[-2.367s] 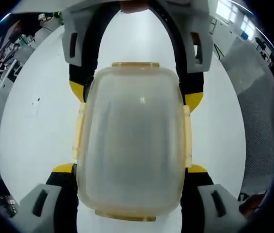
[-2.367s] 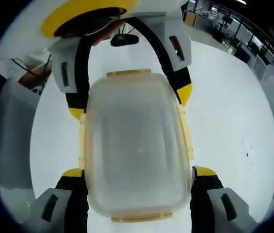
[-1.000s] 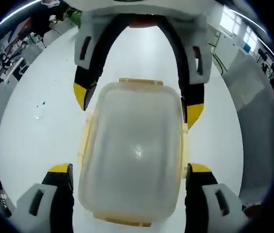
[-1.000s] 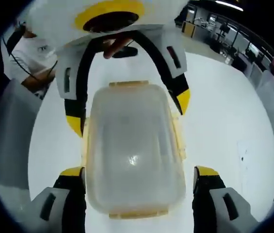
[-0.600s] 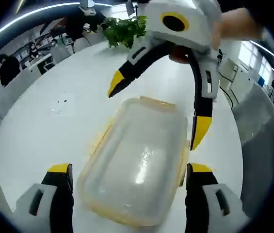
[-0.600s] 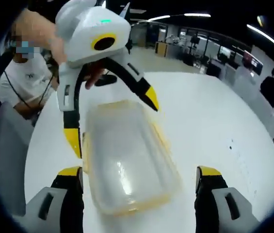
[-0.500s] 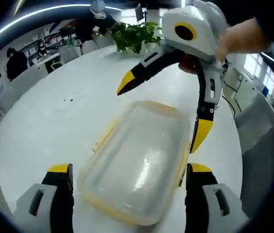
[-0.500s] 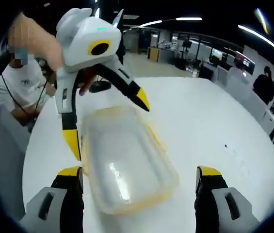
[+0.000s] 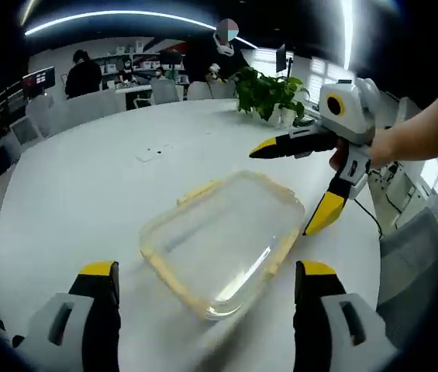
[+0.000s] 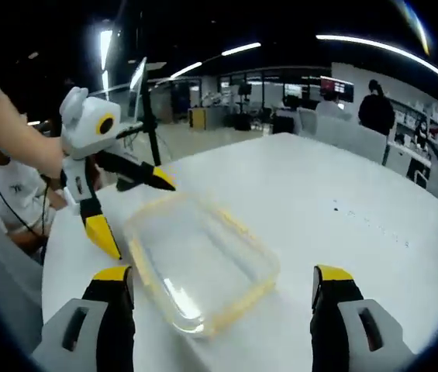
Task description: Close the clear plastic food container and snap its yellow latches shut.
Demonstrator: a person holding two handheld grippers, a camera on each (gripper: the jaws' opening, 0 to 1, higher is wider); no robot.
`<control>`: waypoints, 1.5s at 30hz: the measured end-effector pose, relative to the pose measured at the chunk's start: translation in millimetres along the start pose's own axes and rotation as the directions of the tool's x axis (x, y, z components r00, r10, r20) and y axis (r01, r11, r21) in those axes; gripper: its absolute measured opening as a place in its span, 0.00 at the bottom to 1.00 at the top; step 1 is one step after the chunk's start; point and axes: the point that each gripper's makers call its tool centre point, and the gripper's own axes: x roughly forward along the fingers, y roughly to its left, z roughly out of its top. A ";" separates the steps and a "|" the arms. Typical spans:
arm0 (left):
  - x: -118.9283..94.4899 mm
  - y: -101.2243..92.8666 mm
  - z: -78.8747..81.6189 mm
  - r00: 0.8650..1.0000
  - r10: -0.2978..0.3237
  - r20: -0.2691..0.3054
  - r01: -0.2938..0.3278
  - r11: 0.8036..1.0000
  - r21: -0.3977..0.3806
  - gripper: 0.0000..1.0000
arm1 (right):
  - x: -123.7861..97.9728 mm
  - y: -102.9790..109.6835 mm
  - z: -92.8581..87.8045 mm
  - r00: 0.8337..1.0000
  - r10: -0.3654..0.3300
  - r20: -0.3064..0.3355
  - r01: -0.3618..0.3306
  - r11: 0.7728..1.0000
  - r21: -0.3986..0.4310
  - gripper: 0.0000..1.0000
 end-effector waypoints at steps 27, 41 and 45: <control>-62.8 -5.0 -19.8 0.983 0.125 0.135 -0.090 0.967 -0.239 0.88 | -50.2 15.6 1.5 0.987 -0.143 0.075 0.132 0.982 0.137 0.94; -81.6 -25.2 -34.6 0.974 0.150 0.167 -0.100 0.956 -0.274 0.88 | -82.4 31.5 -16.1 0.975 -0.208 0.085 0.183 0.955 0.233 0.95; -92.3 -25.7 -36.2 0.965 0.188 0.185 -0.131 0.951 -0.281 0.84 | -96.3 33.2 -21.4 0.972 -0.221 0.084 0.194 0.948 0.254 0.95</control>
